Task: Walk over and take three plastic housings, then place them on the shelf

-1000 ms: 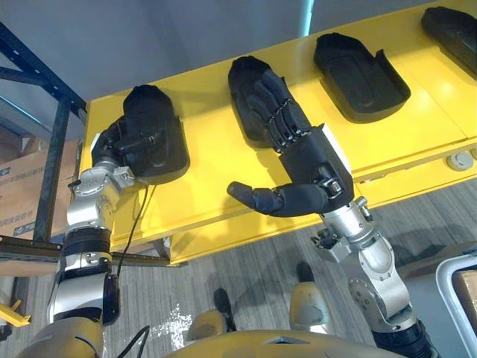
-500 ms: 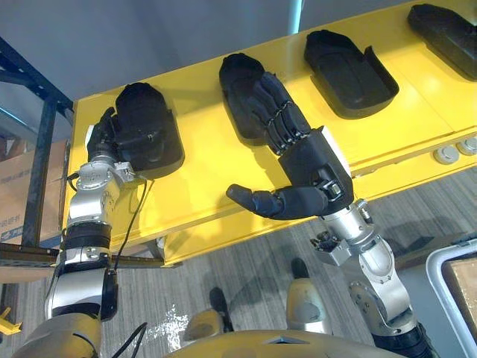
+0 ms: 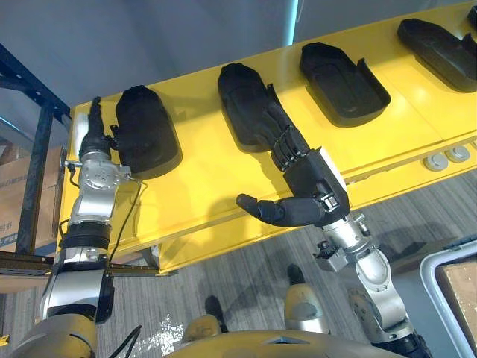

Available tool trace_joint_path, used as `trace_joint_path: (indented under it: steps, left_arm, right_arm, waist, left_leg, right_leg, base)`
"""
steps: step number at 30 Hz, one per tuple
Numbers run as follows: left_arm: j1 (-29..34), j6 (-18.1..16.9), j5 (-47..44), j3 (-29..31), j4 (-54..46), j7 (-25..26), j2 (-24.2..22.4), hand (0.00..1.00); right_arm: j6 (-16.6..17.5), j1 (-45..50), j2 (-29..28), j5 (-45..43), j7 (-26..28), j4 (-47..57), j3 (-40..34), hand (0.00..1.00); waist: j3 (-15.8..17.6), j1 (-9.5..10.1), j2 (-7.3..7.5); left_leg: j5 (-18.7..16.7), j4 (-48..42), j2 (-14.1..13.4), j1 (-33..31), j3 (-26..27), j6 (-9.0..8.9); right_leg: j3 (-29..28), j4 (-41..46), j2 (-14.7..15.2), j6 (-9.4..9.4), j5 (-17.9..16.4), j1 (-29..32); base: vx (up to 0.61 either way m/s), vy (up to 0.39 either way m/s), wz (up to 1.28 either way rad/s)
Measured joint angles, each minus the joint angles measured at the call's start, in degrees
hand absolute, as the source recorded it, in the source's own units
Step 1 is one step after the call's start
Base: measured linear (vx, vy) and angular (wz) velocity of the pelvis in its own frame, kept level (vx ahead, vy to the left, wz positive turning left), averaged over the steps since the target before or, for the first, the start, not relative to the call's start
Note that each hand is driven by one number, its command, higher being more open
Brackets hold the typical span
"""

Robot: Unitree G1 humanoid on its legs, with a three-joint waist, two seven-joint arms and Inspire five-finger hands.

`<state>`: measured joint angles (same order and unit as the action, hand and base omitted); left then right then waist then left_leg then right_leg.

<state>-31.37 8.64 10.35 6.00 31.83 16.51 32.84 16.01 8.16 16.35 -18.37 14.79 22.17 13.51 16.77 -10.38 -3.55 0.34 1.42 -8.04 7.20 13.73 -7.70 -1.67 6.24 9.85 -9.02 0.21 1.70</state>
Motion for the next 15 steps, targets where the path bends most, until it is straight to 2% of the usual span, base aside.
trace_joint_path:
  steps: [4, 8, 13, 15]
  left_arm:
    - [0.49, -0.06, 3.08, -0.09, -2.42, 4.53, 0.44, 1.00]
    - [0.70, -2.53, 3.23, -0.10, -6.93, 8.67, 0.47, 1.00]
    - [5.32, -5.94, -1.75, 0.29, -14.02, 9.24, -0.42, 1.00]
    - [9.86, -8.19, -5.70, 1.70, -20.31, 8.16, -4.14, 1.00]
  right_arm:
    - [1.29, -0.05, 1.52, 2.67, -2.30, -2.06, -0.66, 1.00]
    - [2.34, -0.64, 1.80, 7.42, -4.88, -2.31, -1.79, 1.00]
    - [2.26, -3.12, 1.96, 9.19, -5.30, -4.36, -1.88, 1.00]
    - [2.15, -4.31, 1.94, 9.17, -5.81, -6.03, -2.71, 1.00]
  waist:
    - [-2.37, 1.04, 0.28]
    - [-4.40, 2.29, 1.11]
    - [-6.30, 2.52, 1.28]
    - [-6.65, 2.65, 1.12]
  left_leg:
    - [0.06, 0.83, 0.00, 0.38, -0.76, -0.03]
    - [0.06, 0.93, -0.01, 1.27, -1.56, -0.02]
    - [0.14, 0.83, 0.18, 1.38, -2.55, 0.11]
    - [0.49, 0.82, 0.15, 1.49, -3.96, 0.16]
  right_leg:
    - [0.77, -0.53, 0.01, 0.02, 0.01, -0.70]
    - [1.45, -0.53, 0.11, 0.02, 0.01, -2.00]
    - [2.55, -1.63, 0.44, 0.12, -0.07, -3.55]
    - [4.00, -2.08, 0.55, 0.26, -0.21, -4.88]
  base:
    - [0.04, 0.003, 0.10]
    - [0.01, -0.001, 0.09]
    - [-0.03, -0.011, 0.10]
    - [-0.05, -0.034, 0.30]
